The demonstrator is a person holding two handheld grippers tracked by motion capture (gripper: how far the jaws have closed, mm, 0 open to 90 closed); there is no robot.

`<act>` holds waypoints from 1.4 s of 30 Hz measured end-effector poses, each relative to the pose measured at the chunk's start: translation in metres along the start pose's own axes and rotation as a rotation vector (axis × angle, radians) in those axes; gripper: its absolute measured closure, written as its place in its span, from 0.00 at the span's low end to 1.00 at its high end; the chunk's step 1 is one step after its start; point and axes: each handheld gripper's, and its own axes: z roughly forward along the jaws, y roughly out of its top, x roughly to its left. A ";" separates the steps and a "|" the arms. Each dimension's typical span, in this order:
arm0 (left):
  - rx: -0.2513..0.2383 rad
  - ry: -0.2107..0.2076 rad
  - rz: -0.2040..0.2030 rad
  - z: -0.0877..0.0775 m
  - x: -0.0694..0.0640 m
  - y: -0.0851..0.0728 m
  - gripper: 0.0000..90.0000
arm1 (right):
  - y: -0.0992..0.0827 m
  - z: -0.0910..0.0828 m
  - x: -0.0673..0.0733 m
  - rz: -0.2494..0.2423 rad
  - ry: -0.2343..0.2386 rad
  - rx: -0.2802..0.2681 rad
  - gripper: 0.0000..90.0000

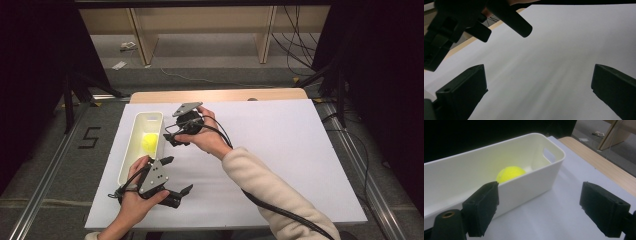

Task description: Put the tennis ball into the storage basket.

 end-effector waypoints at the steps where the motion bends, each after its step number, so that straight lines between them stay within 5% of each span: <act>1: 0.000 0.000 0.001 0.000 0.000 0.000 0.00 | -0.001 -0.001 -0.001 0.003 0.000 0.002 0.18; 42: -0.001 0.001 -0.015 -0.001 0.001 0.000 0.00 | -0.066 -0.084 -0.055 0.121 -0.147 -0.019 0.18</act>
